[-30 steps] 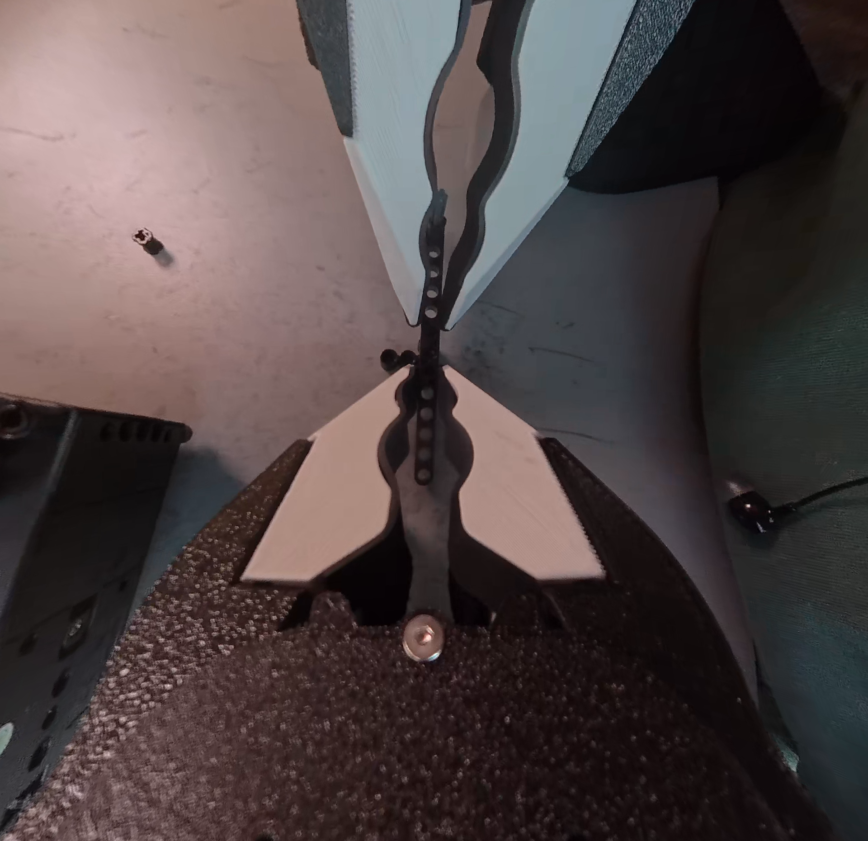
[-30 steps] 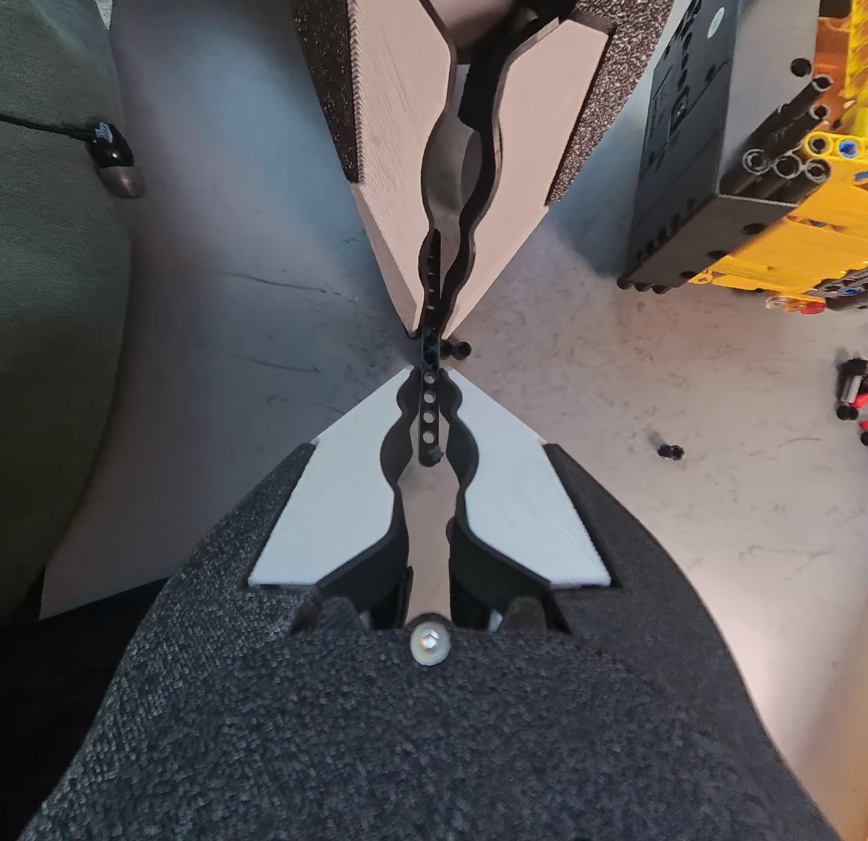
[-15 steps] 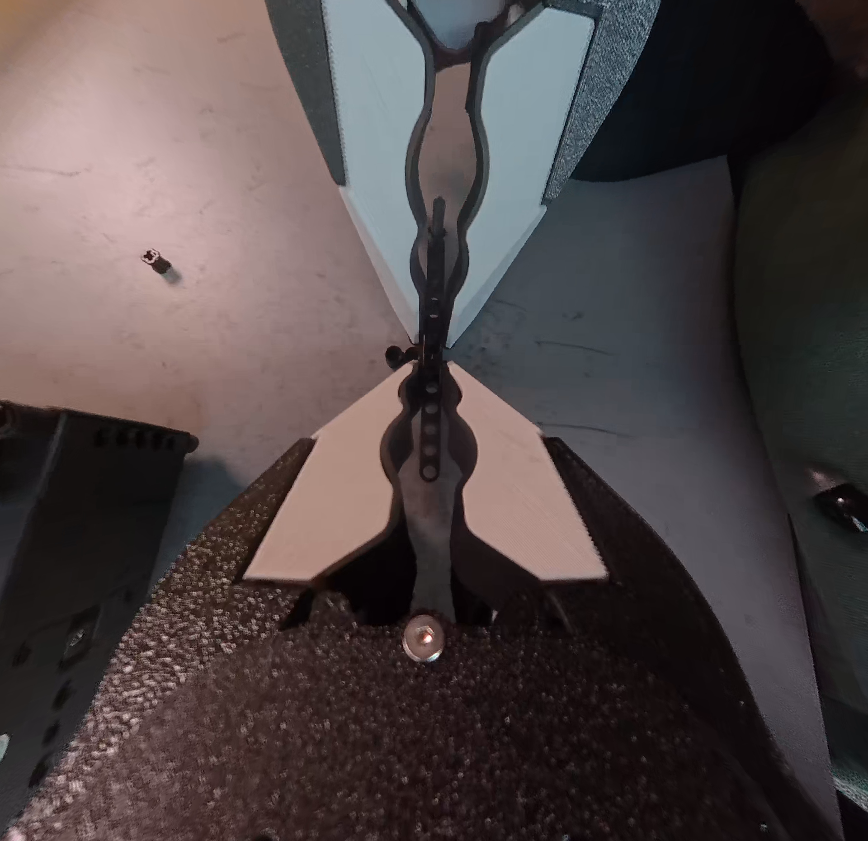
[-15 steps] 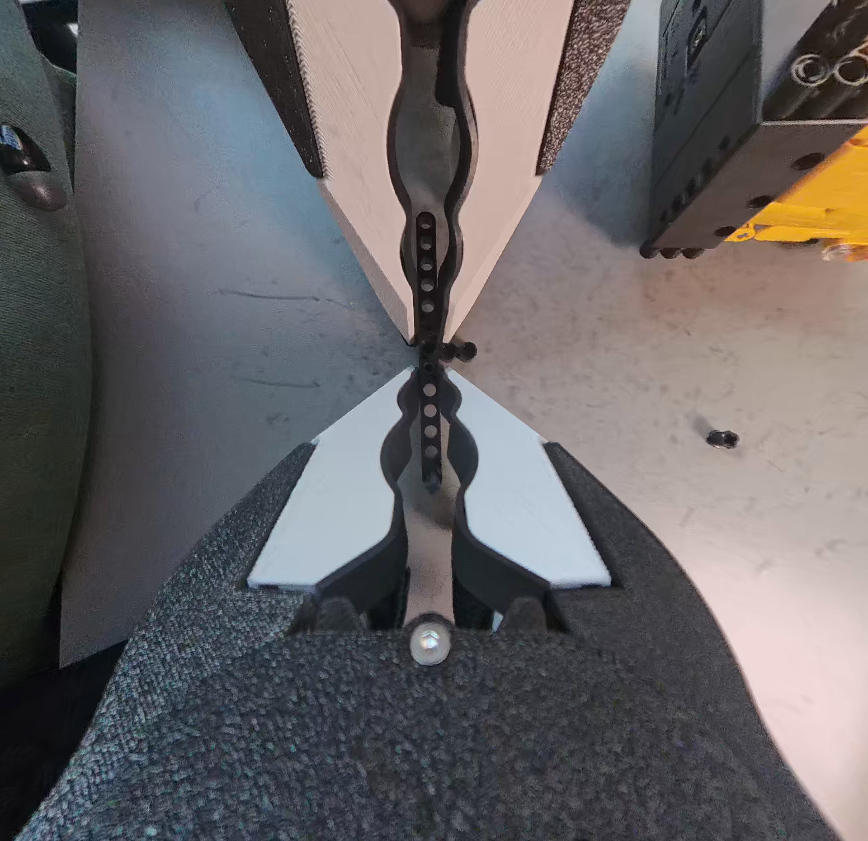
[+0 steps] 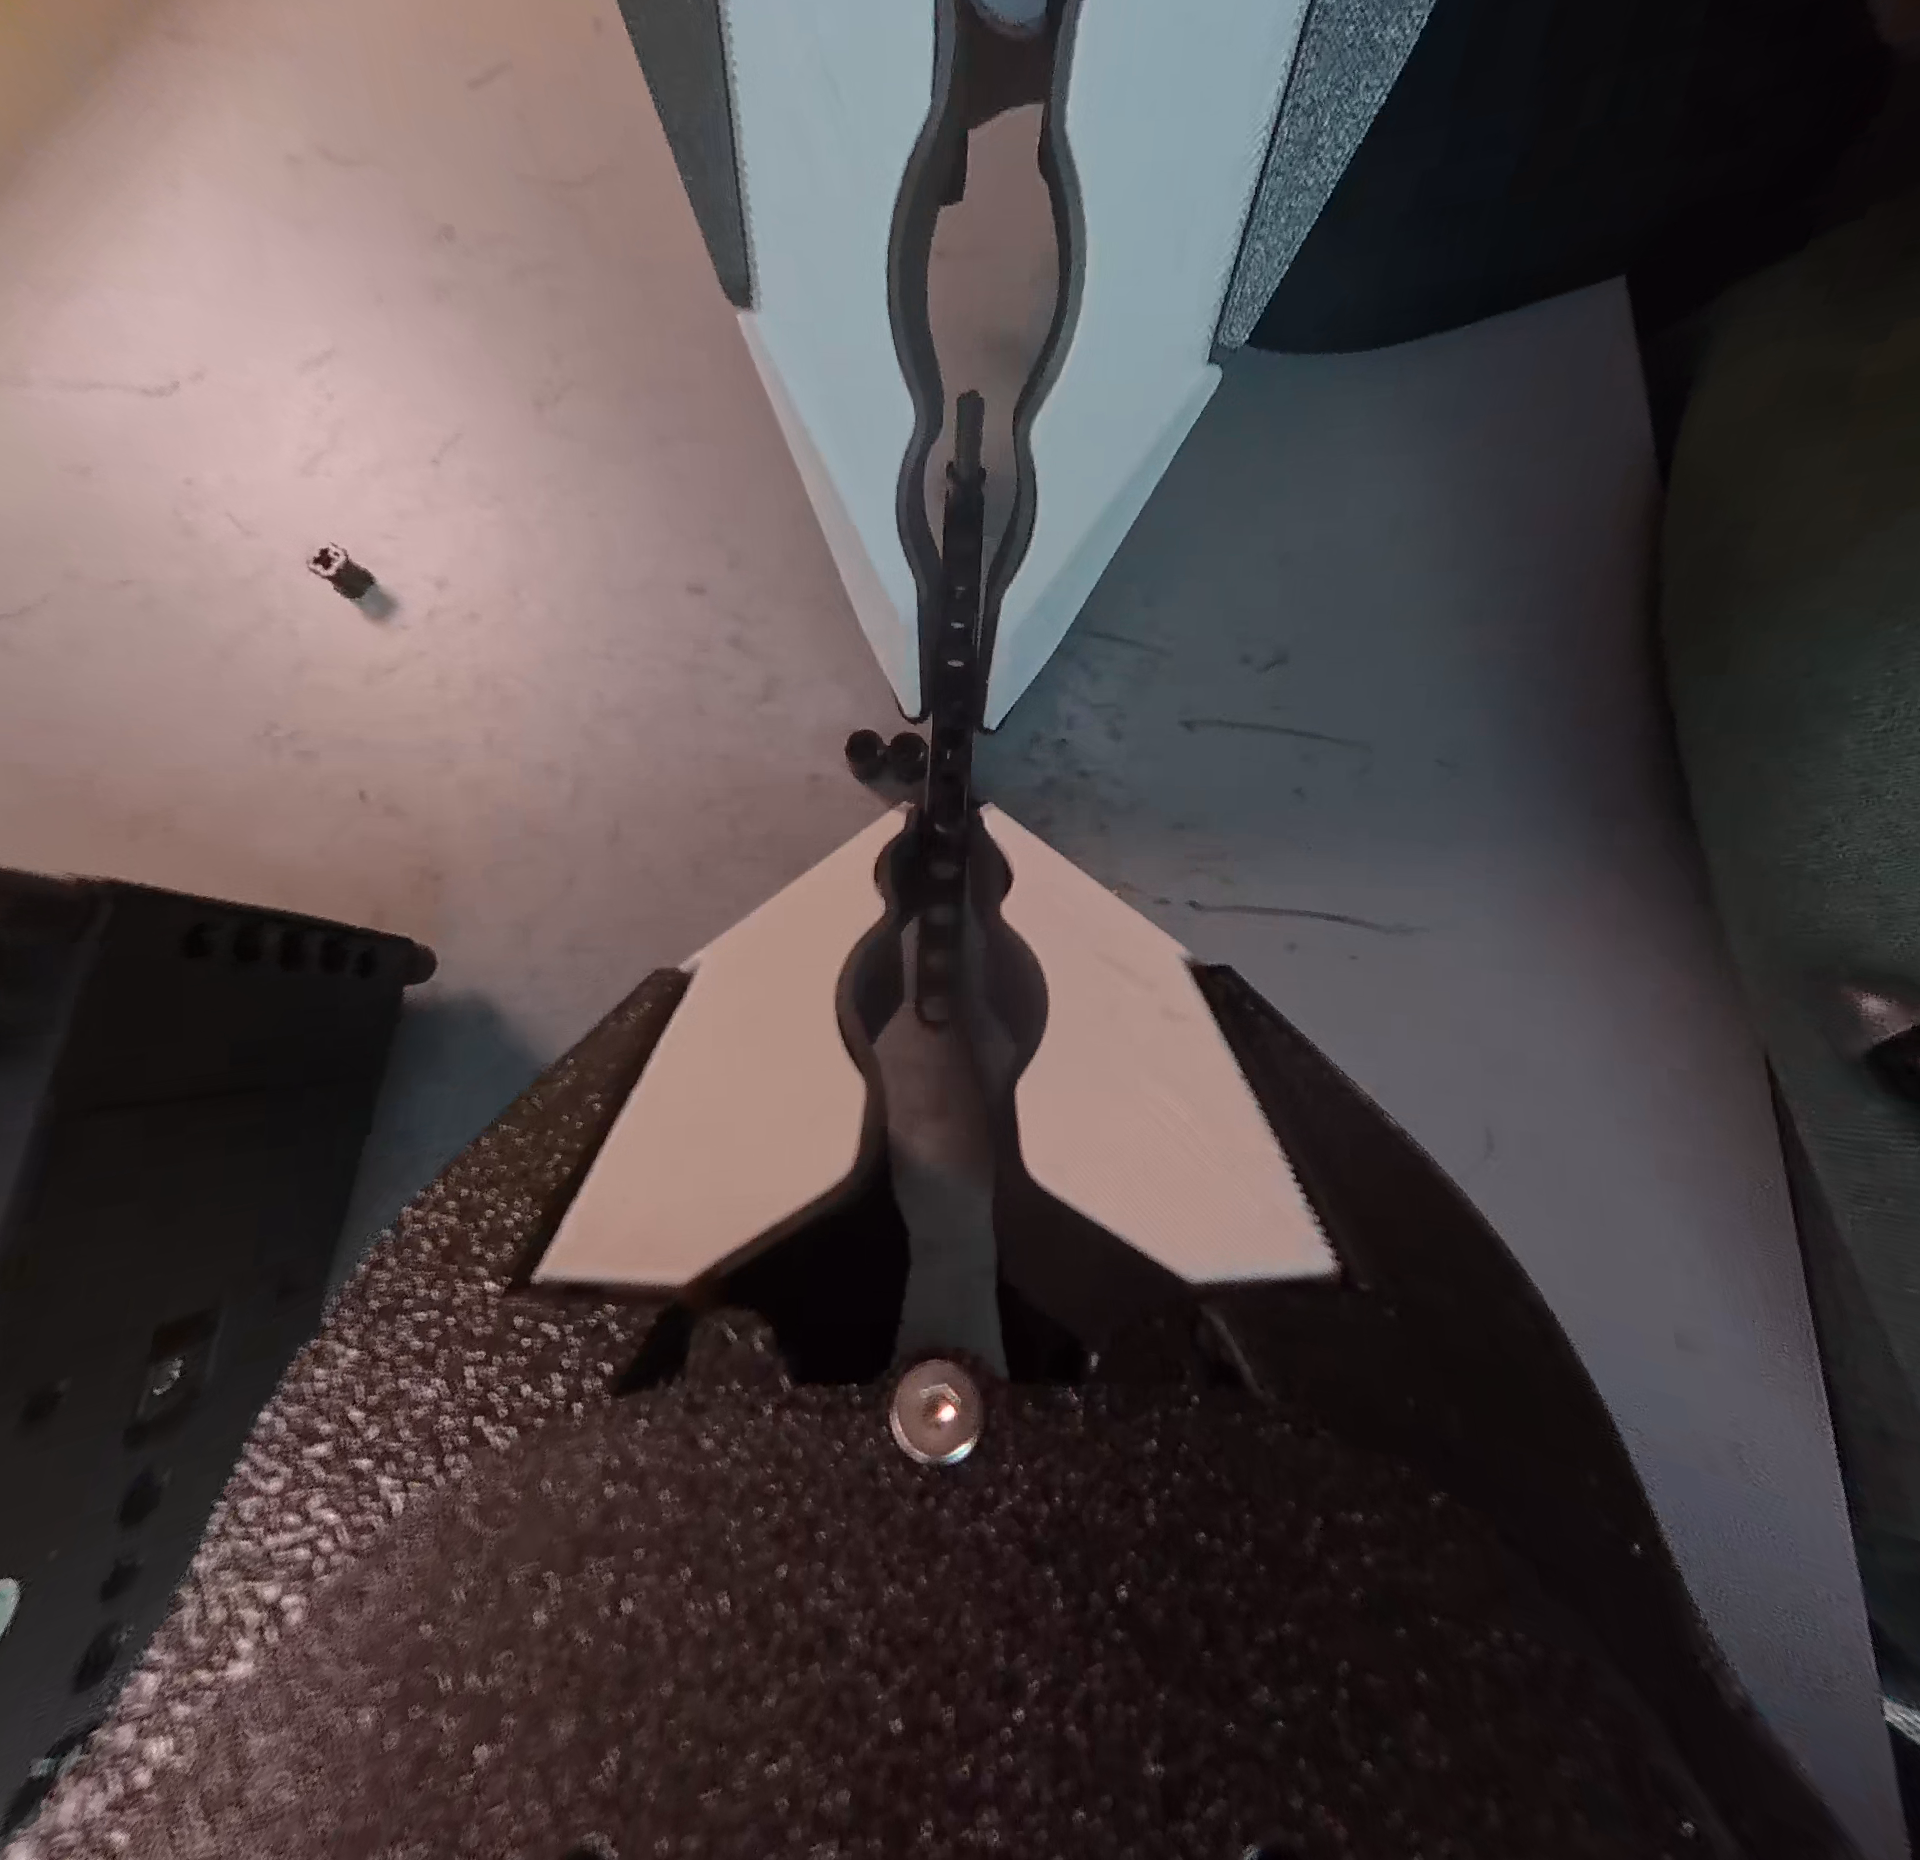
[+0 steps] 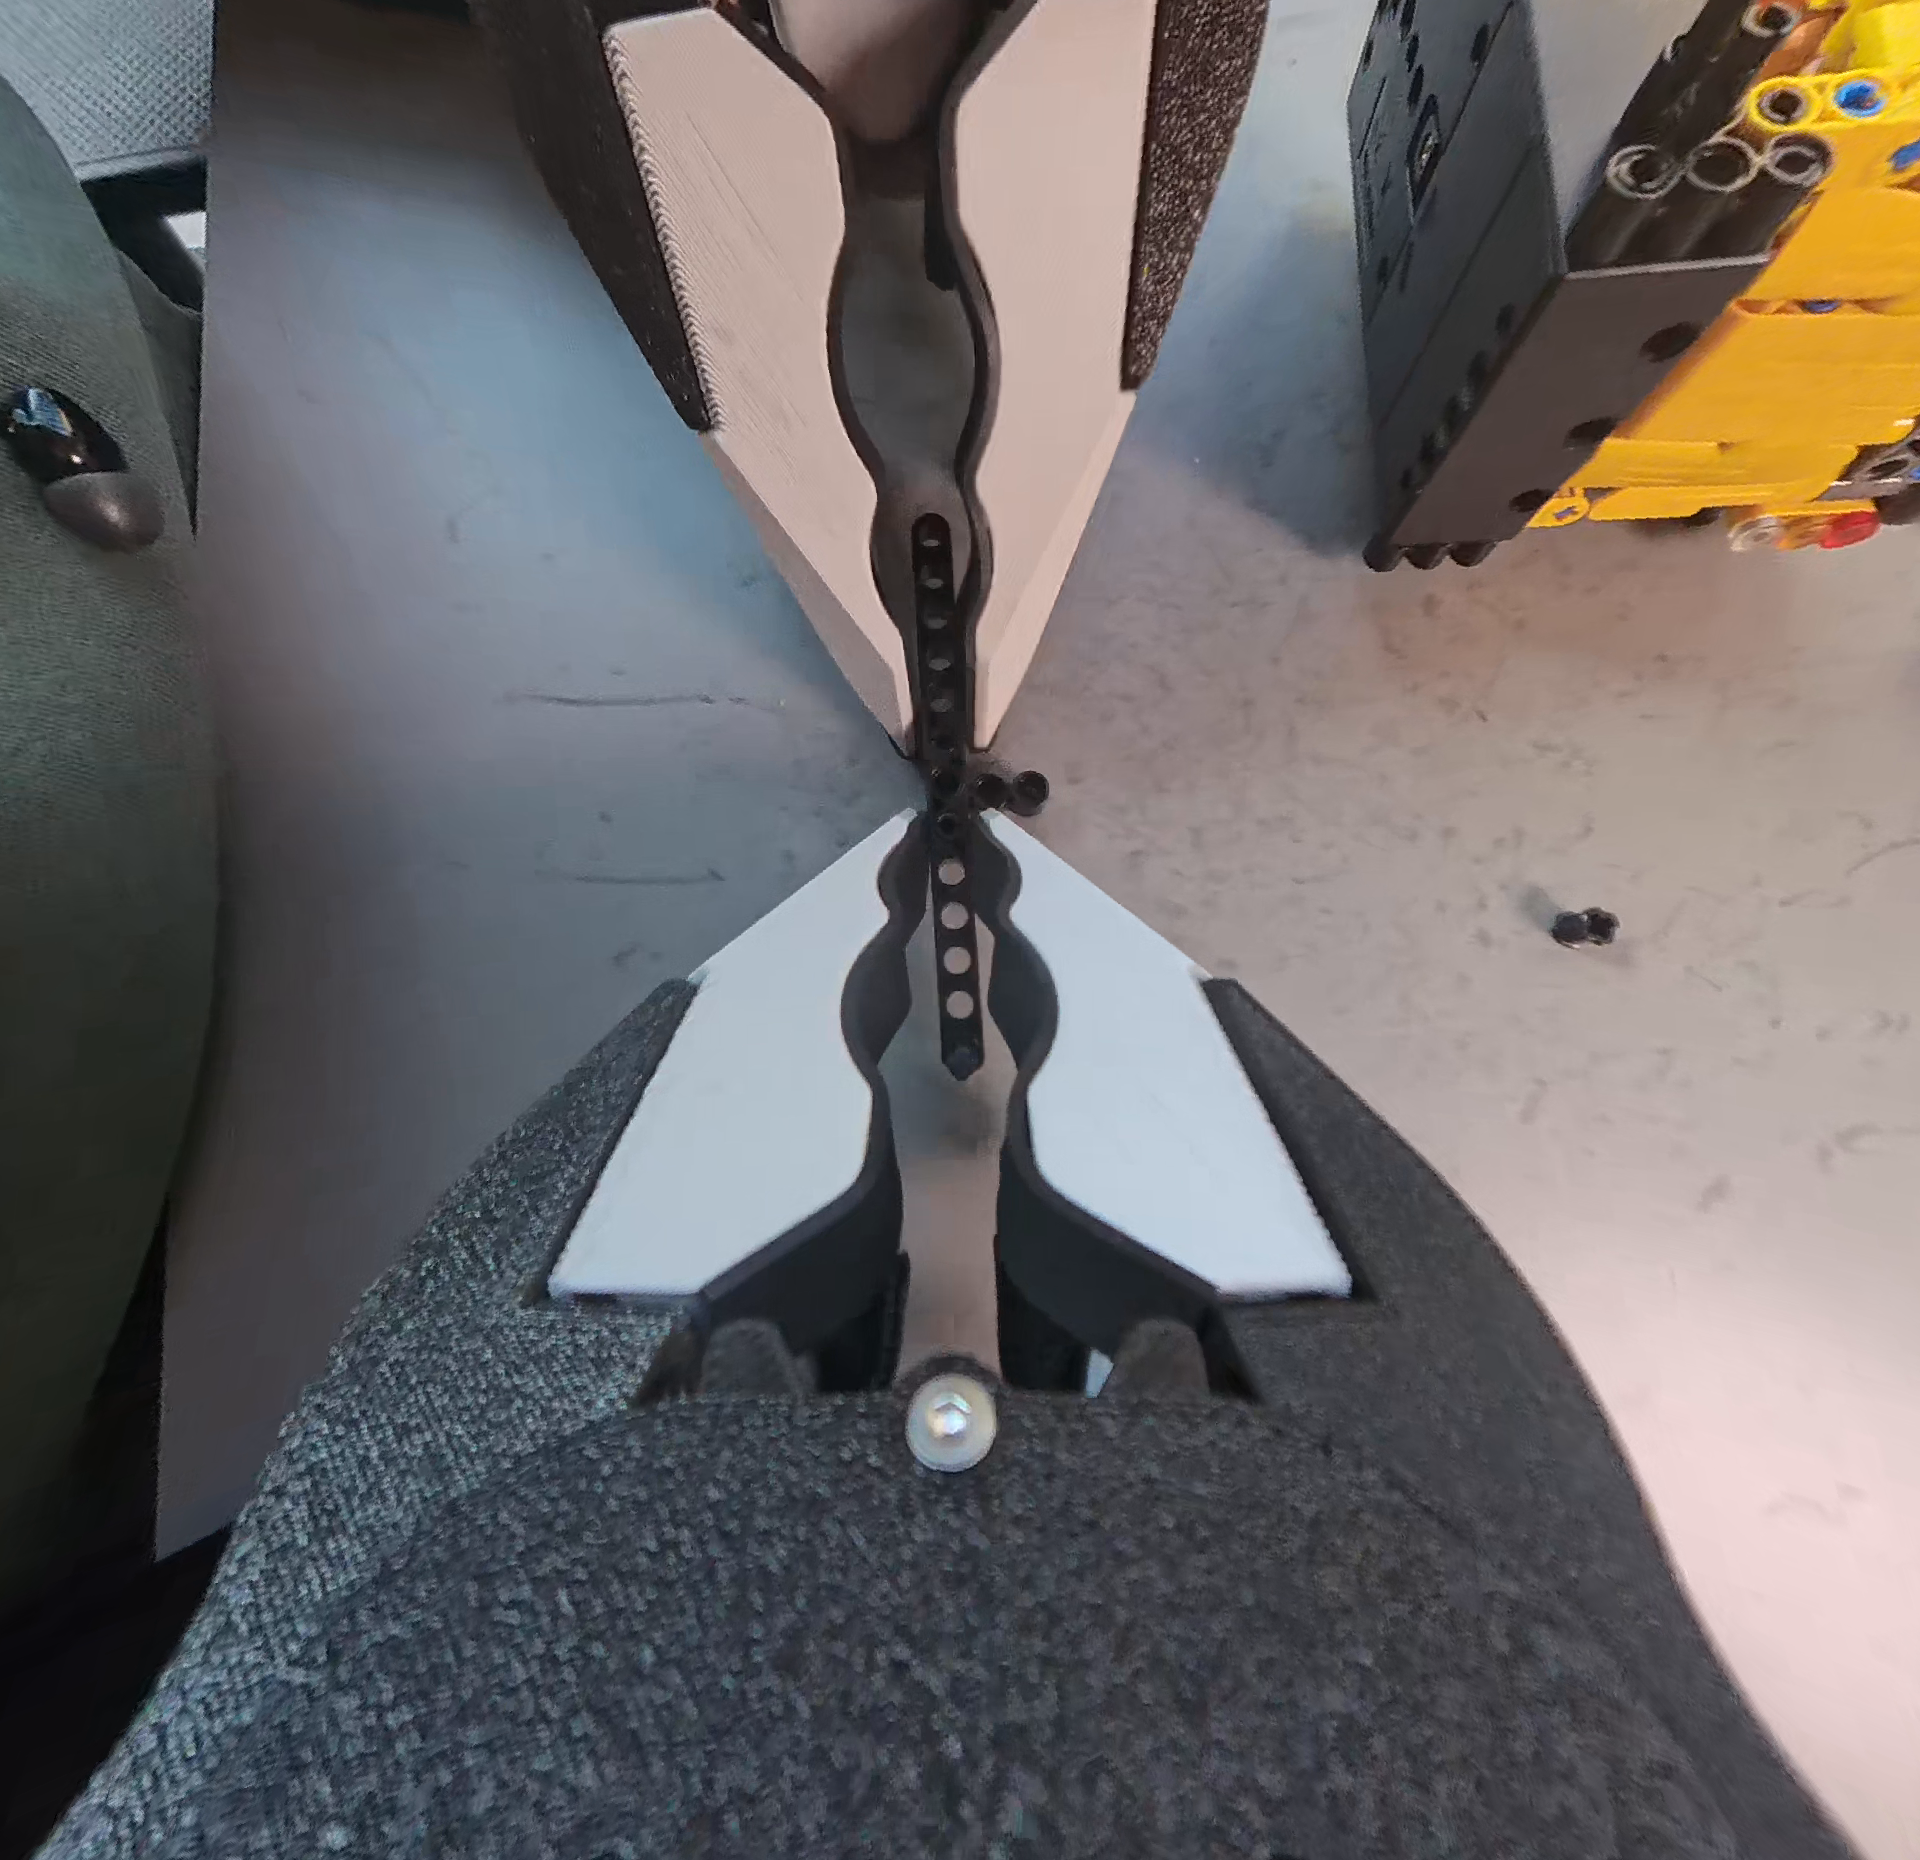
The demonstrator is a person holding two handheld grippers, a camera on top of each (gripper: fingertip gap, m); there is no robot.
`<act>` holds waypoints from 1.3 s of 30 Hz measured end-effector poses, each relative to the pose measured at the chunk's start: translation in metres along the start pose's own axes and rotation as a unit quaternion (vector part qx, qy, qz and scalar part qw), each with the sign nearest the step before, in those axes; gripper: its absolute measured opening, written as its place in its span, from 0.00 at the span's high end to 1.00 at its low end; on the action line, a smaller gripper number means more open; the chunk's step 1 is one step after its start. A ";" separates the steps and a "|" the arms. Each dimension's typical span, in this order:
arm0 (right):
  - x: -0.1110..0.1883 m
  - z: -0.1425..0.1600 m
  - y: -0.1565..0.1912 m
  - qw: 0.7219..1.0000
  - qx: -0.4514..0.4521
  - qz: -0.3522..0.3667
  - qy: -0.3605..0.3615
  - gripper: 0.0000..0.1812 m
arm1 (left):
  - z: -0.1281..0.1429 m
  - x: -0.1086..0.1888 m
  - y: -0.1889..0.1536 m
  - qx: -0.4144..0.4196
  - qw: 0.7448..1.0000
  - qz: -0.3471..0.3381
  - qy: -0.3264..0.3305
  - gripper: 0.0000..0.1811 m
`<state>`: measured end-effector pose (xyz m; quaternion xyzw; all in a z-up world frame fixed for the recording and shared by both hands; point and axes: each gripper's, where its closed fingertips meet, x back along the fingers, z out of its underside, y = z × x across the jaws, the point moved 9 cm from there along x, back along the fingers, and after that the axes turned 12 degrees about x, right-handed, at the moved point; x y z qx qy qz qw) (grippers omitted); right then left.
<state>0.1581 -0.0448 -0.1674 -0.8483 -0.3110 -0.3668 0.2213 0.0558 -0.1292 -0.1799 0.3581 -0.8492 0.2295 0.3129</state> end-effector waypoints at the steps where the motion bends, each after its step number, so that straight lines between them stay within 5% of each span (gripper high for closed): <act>1: 0.000 -0.002 -0.001 1.000 0.004 -0.006 0.011 0.96 | 0.000 0.000 0.000 0.005 1.000 0.003 0.002 0.96; 11: -0.005 -0.014 -0.004 0.996 0.038 -0.031 0.078 0.97 | 0.002 -0.001 -0.004 -0.029 0.999 -0.023 -0.003 0.96; 16: -0.005 -0.005 0.008 0.991 0.104 0.078 0.020 0.96 | 0.005 0.003 -0.003 -0.076 0.996 -0.052 -0.016 0.95; 19: 0.007 -0.008 0.010 0.957 0.196 0.213 -0.002 0.96 | 0.000 0.014 0.004 -0.008 0.999 -0.018 -0.047 0.83; 22: 0.020 -0.016 0.014 0.889 0.319 0.327 0.001 0.96 | -0.010 0.031 0.013 0.076 0.987 0.025 -0.140 0.80; 26: 0.022 -0.024 0.022 0.799 0.427 0.424 0.008 0.96 | -0.021 0.042 0.015 0.140 0.963 0.087 -0.211 0.89; 29: 0.024 -0.026 0.023 0.775 0.442 0.452 -0.010 0.96 | -0.024 0.048 0.010 0.094 0.968 0.042 -0.231 0.92; 31: 0.028 -0.027 0.023 0.796 0.414 0.440 -0.043 0.94 | -0.025 0.051 0.008 0.046 0.970 -0.007 -0.238 0.95; 35: 0.056 -0.034 0.014 0.881 0.255 0.357 -0.178 0.73 | -0.026 0.062 0.000 -0.093 0.955 -0.110 -0.258 0.96; 39: 0.066 -0.036 0.000 0.915 0.183 0.271 -0.236 0.73 | -0.026 0.062 -0.007 -0.140 0.948 -0.122 -0.259 0.96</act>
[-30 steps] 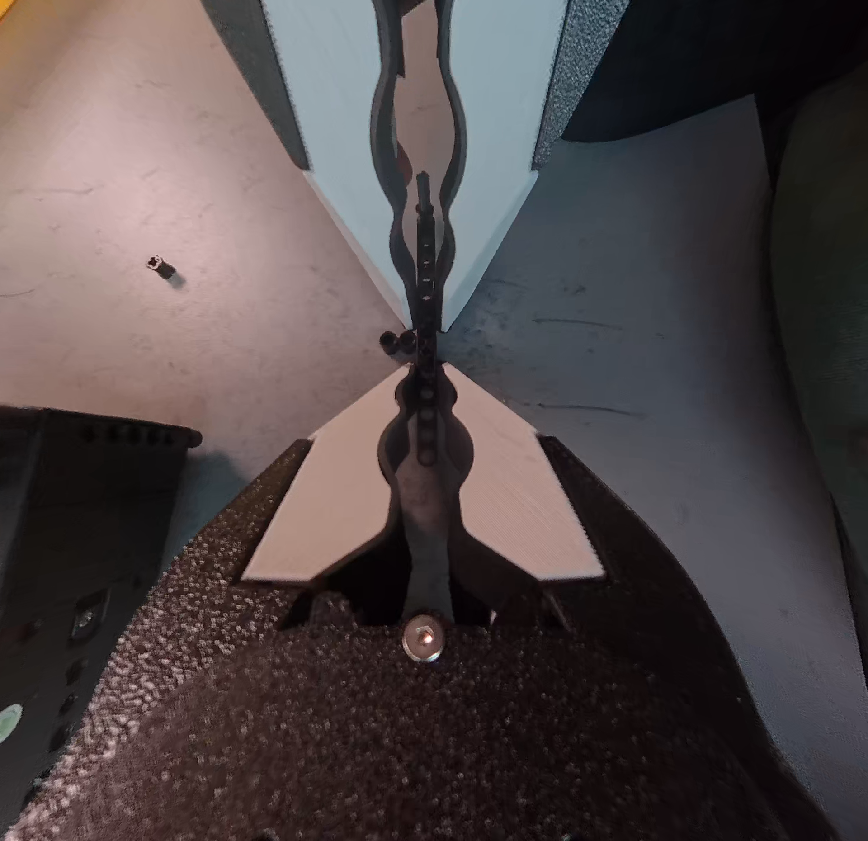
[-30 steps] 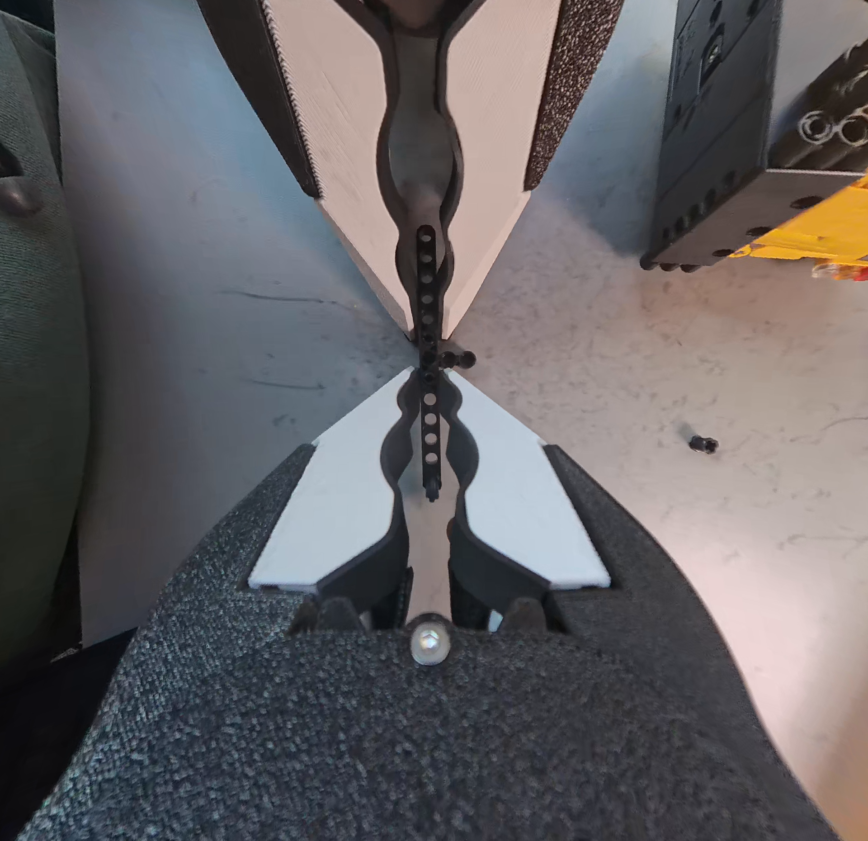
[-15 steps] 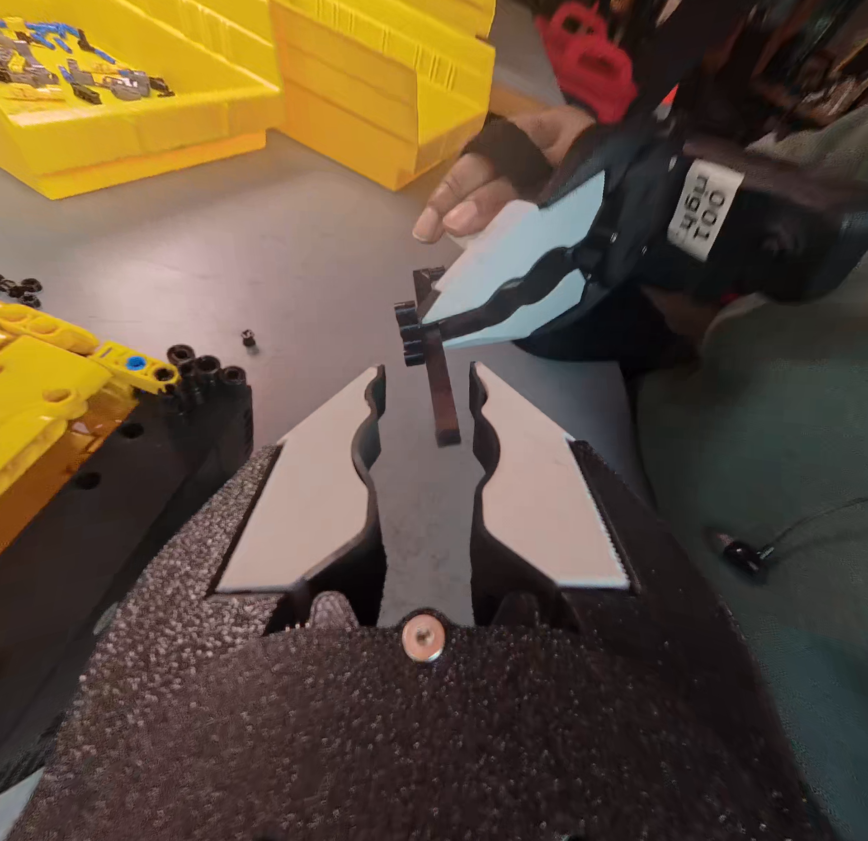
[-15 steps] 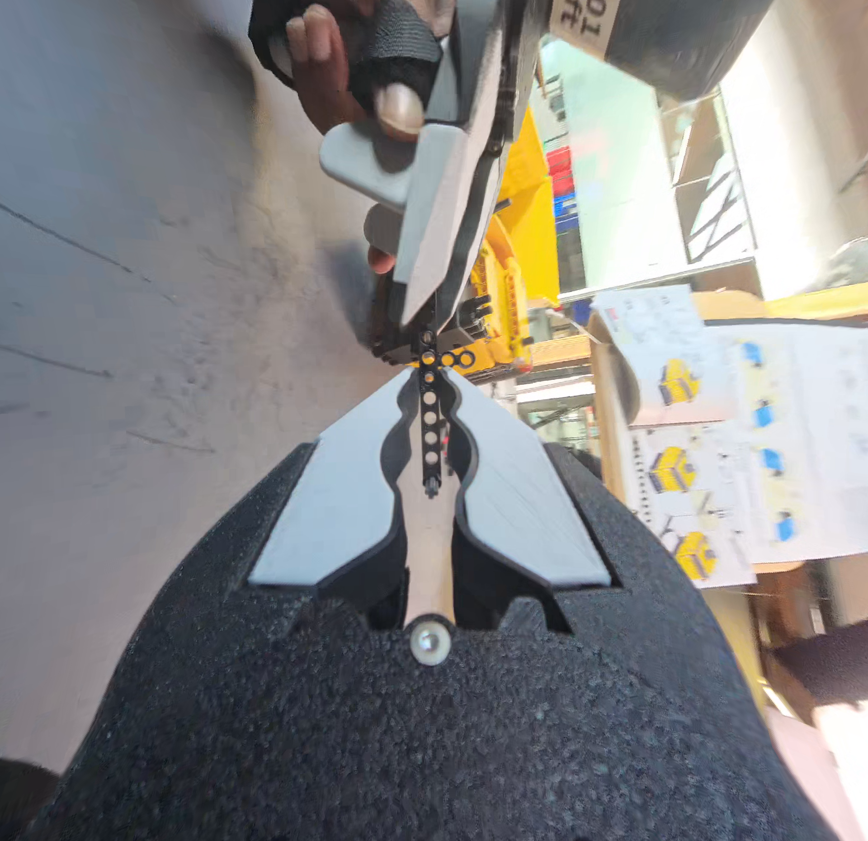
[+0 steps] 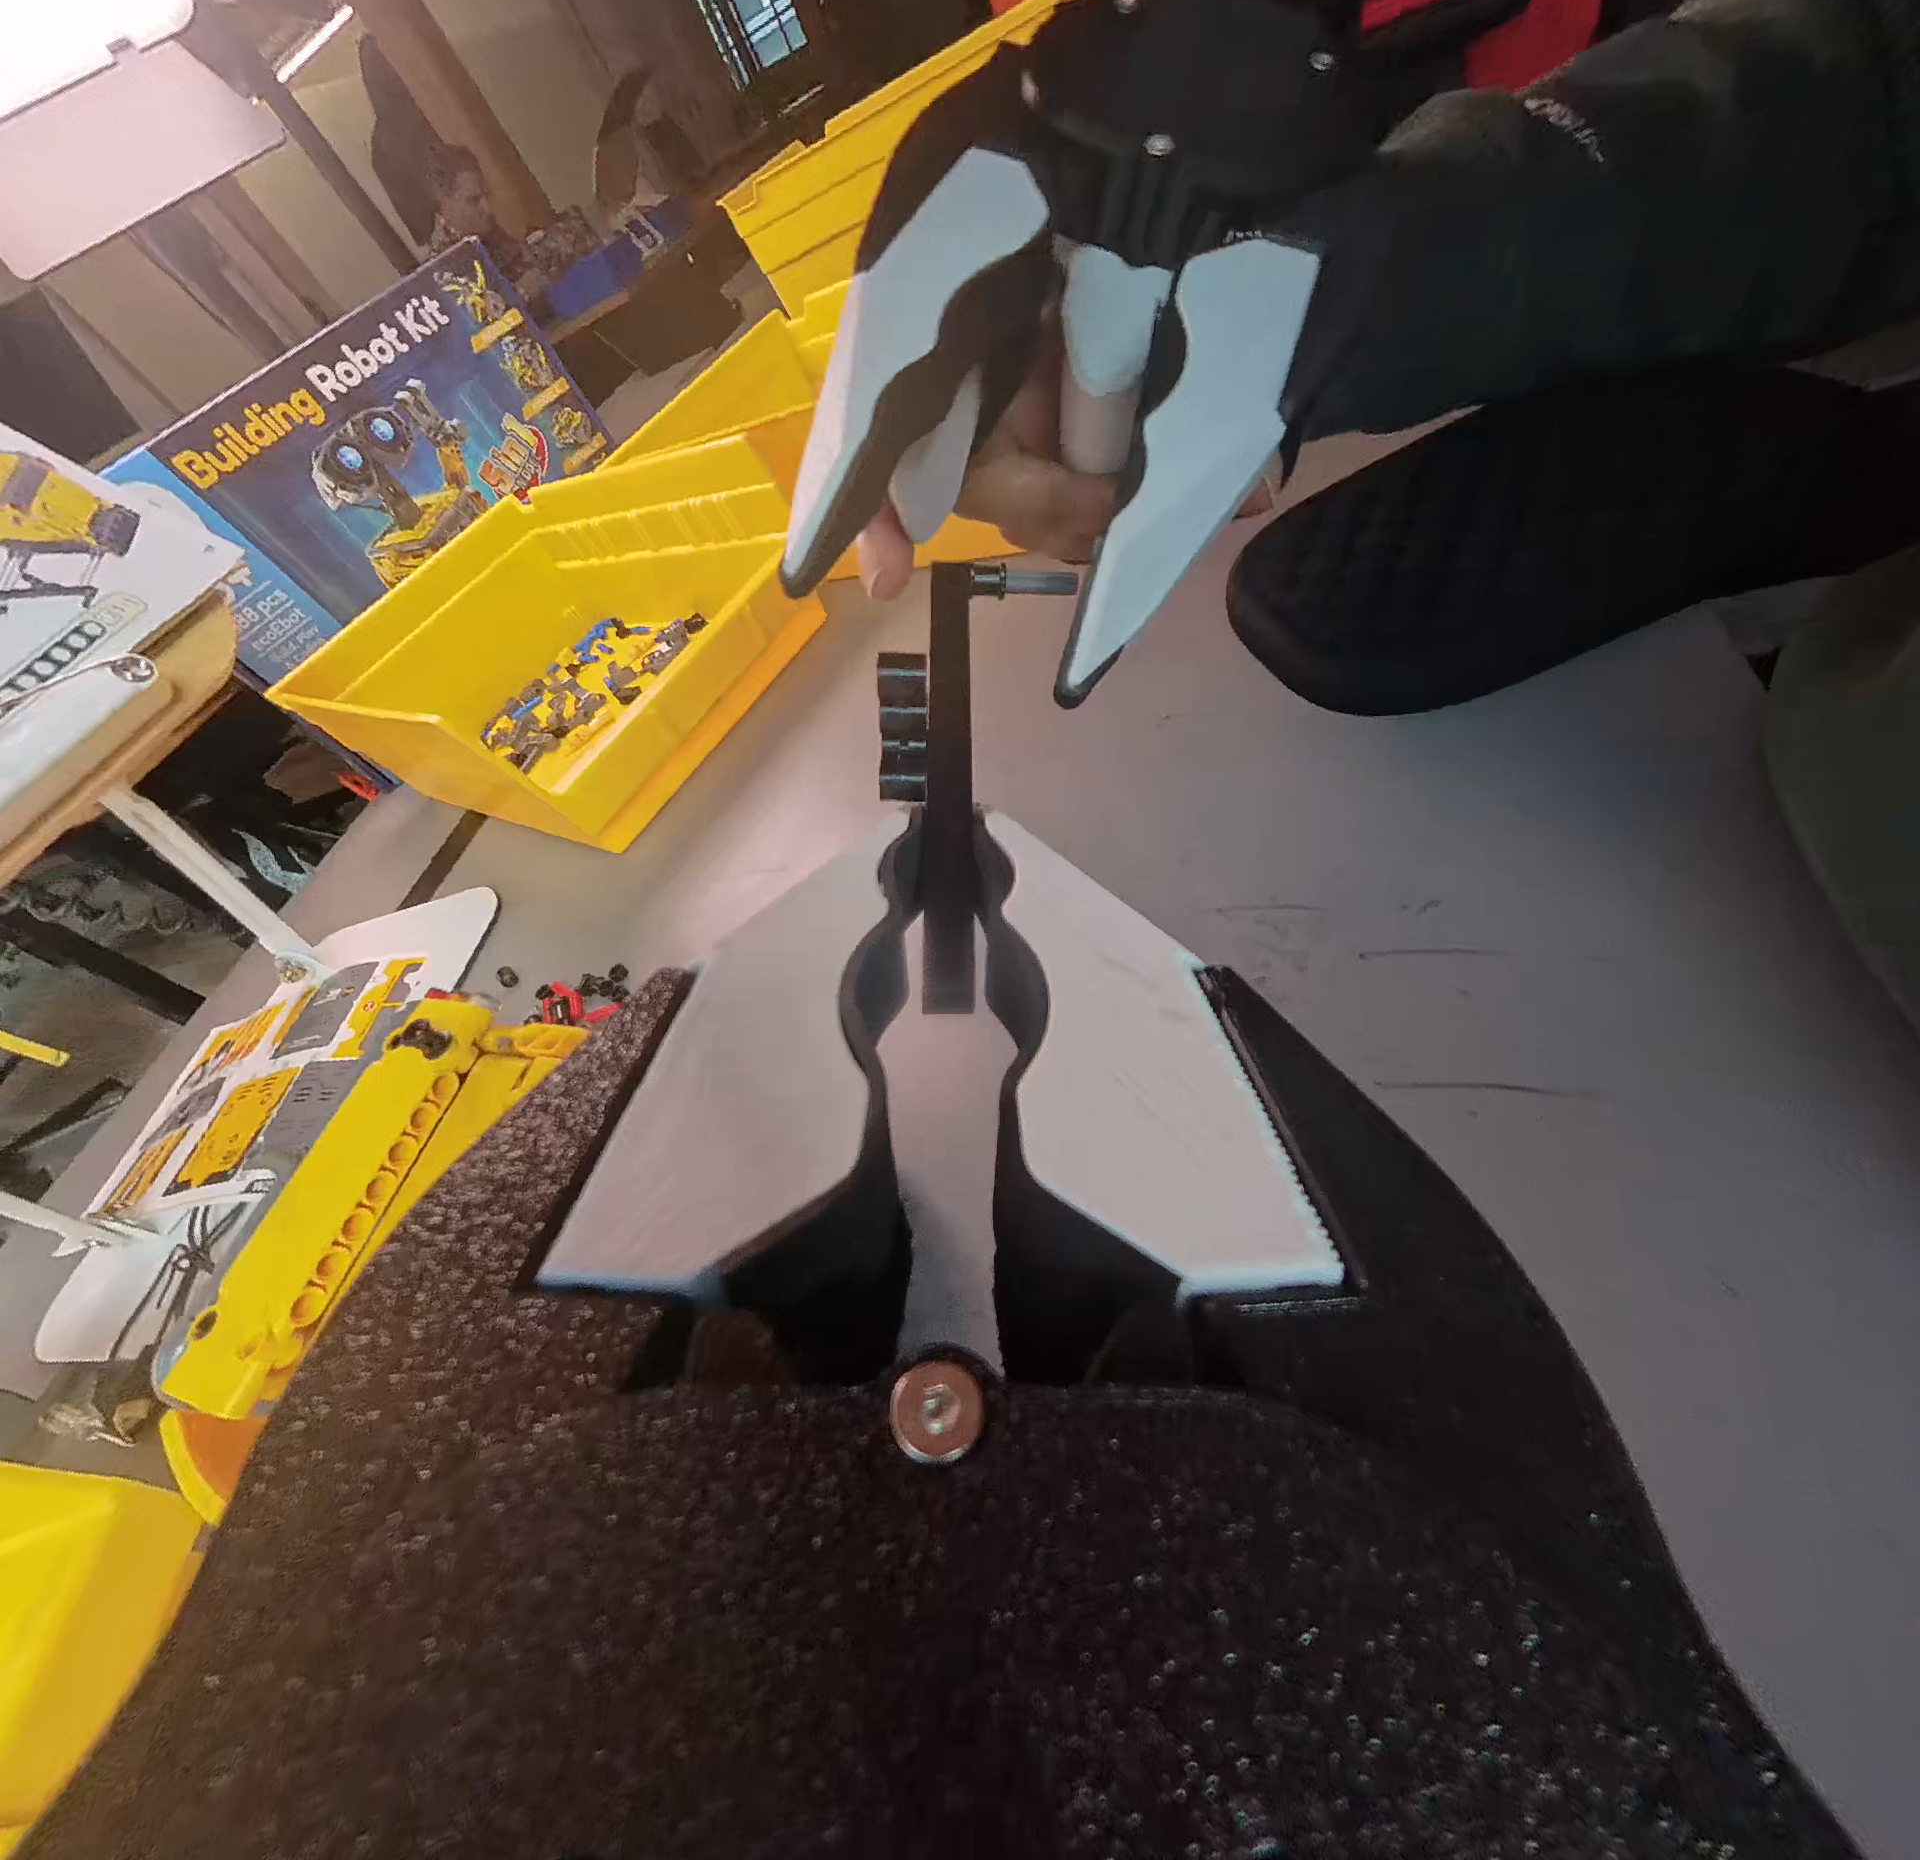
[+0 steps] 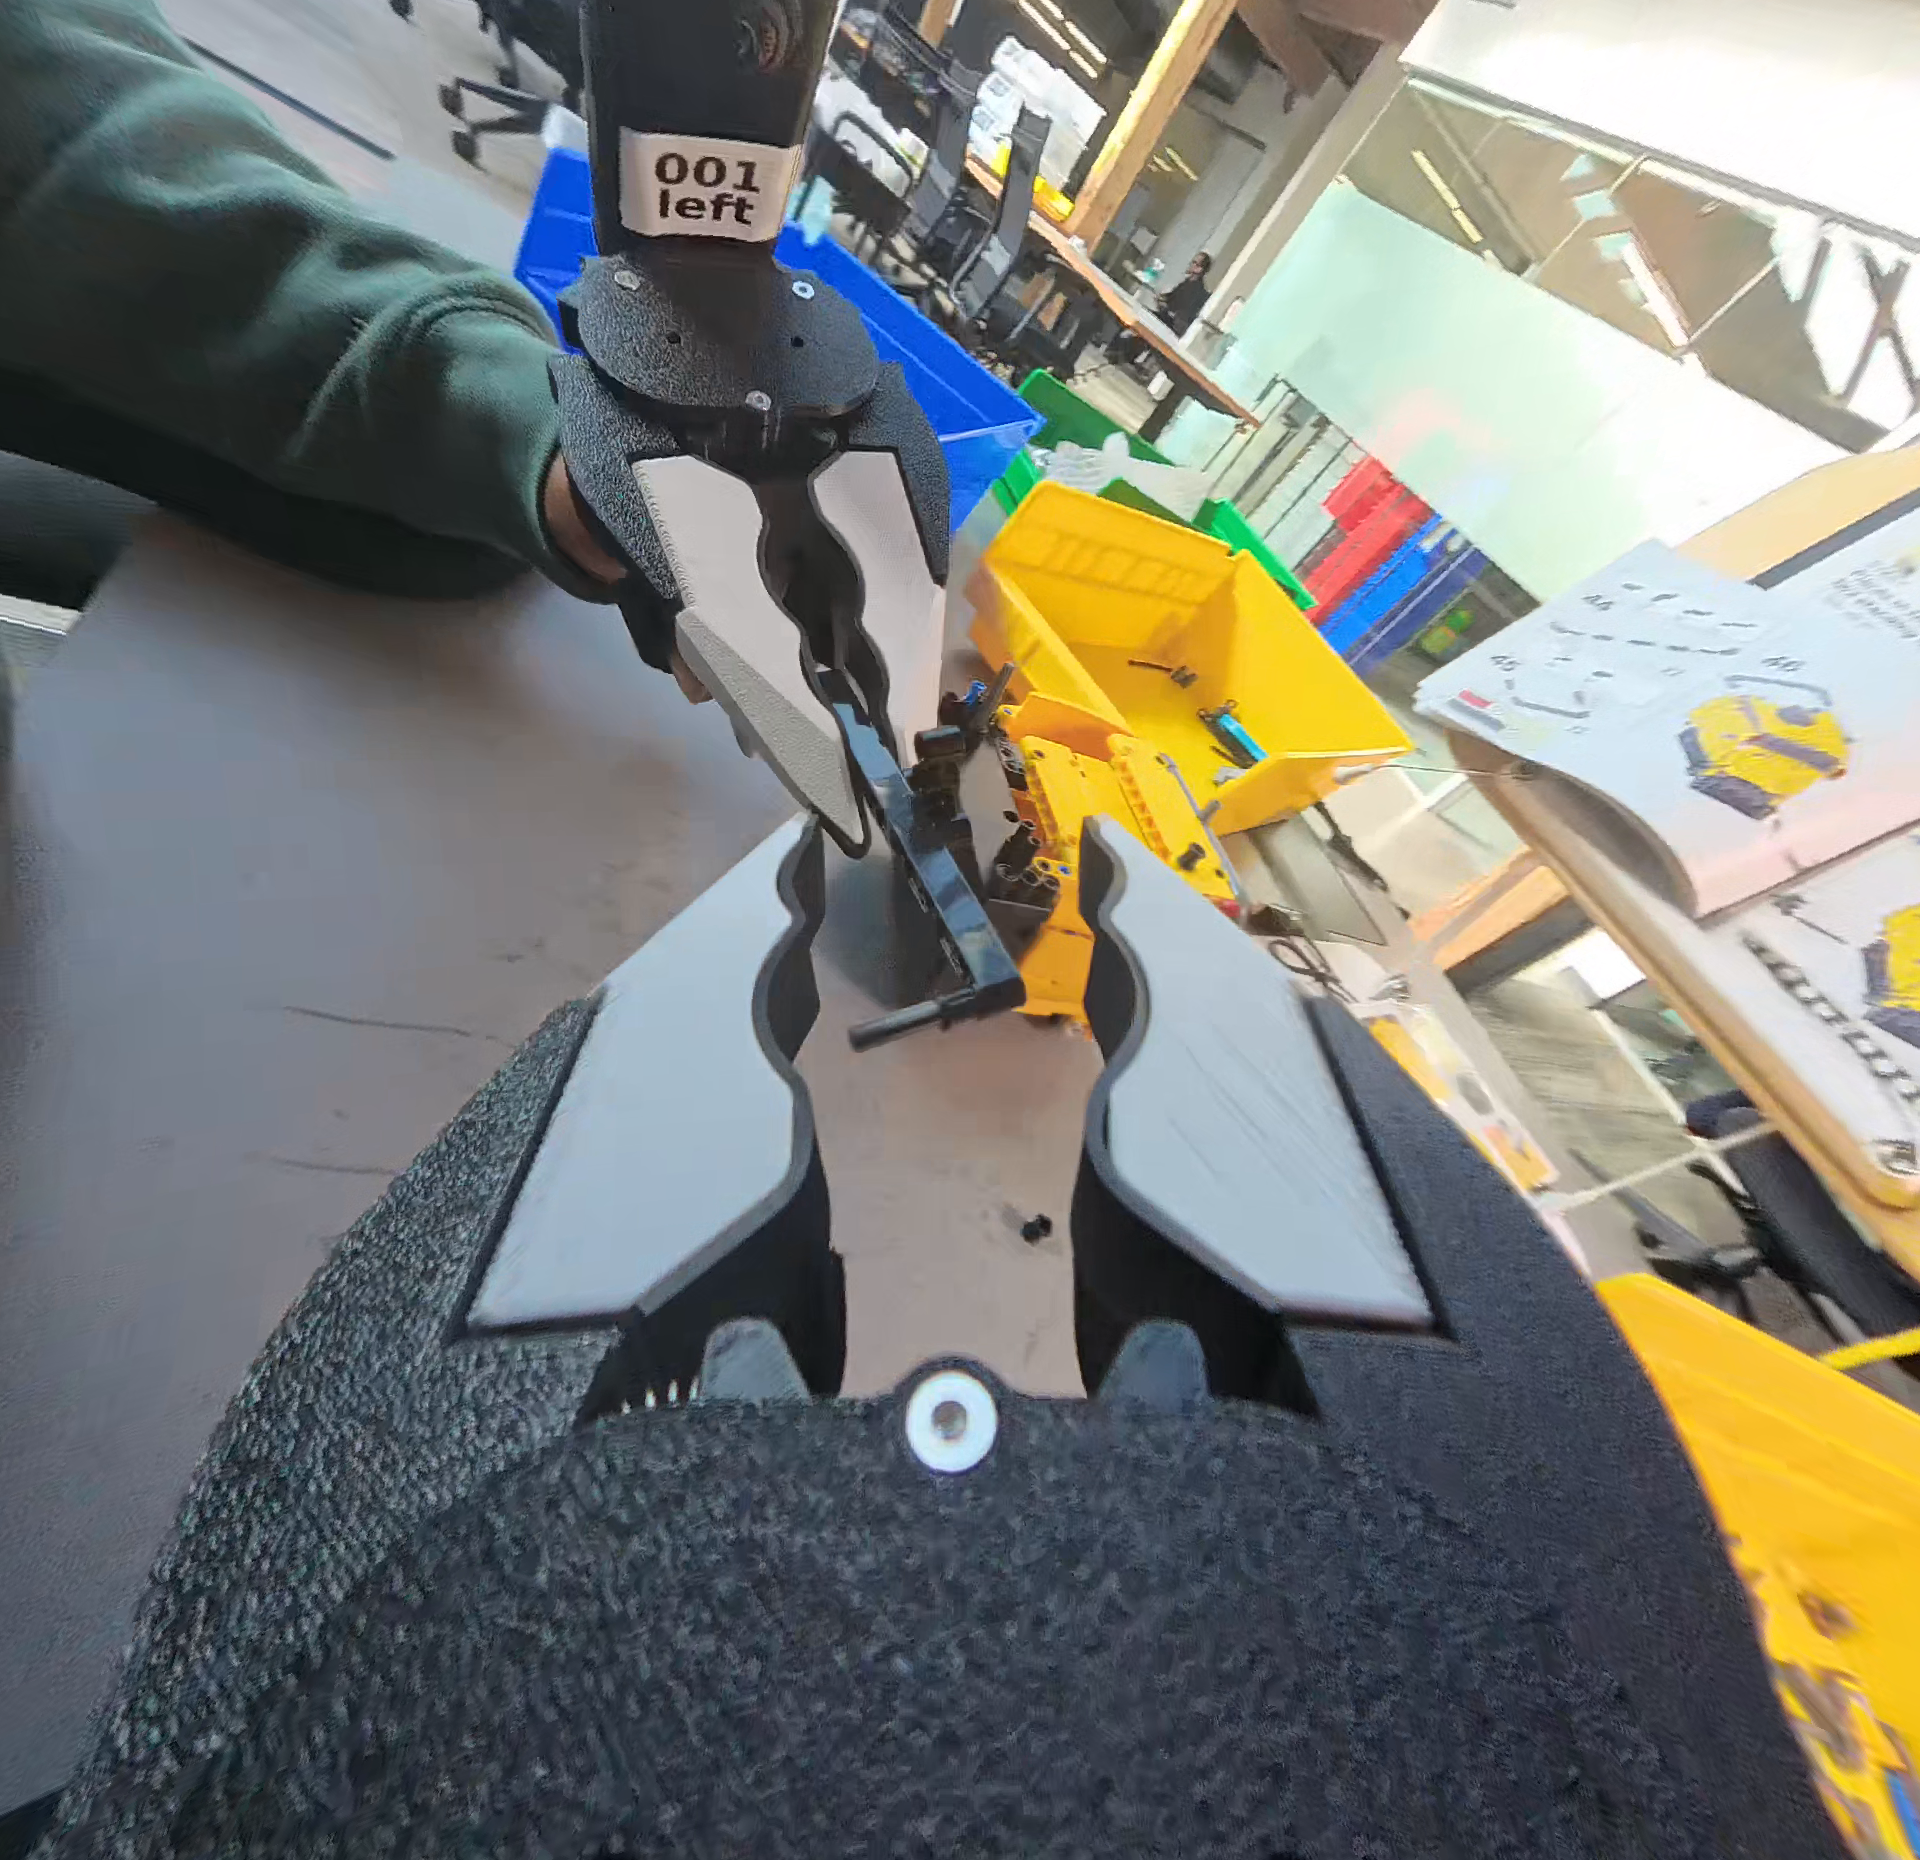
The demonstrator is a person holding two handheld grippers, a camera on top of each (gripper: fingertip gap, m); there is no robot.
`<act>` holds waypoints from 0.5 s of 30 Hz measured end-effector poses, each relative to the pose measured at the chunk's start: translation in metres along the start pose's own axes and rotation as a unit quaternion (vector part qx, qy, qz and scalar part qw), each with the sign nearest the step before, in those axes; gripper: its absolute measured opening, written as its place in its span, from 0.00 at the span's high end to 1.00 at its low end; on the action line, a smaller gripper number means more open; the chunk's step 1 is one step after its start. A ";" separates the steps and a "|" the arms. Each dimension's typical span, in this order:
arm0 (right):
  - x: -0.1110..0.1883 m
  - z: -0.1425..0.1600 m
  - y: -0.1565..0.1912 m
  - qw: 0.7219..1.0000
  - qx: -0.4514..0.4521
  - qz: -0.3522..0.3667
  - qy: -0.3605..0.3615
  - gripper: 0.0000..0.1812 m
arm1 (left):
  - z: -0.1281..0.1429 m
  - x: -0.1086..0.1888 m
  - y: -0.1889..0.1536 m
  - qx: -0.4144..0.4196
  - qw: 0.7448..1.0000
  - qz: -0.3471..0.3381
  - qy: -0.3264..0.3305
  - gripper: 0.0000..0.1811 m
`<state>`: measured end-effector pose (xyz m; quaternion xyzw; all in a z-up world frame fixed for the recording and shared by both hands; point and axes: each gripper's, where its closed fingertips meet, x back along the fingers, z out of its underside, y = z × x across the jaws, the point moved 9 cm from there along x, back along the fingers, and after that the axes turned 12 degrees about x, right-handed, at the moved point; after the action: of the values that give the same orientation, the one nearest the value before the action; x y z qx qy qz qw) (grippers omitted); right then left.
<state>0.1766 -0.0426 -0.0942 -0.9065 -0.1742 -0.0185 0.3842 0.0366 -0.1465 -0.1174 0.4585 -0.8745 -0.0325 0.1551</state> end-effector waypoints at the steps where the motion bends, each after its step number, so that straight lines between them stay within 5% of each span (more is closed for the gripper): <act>1: -0.002 0.001 -0.001 1.000 -0.009 -0.021 -0.001 0.74 | 0.000 0.000 -0.002 -0.011 1.000 0.002 -0.003 0.96; 6: -0.013 0.006 -0.001 0.997 -0.022 -0.079 -0.010 0.88 | -0.002 0.002 -0.005 -0.028 1.000 0.002 -0.009 0.96; 15: -0.019 0.018 -0.001 0.994 -0.092 -0.051 0.004 0.91 | 0.006 0.003 0.007 0.045 0.999 0.016 -0.009 0.95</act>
<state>0.1563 -0.0351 -0.1088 -0.9279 -0.2163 -0.0583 0.2982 0.0281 -0.1455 -0.1212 0.4506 -0.8836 0.0058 0.1269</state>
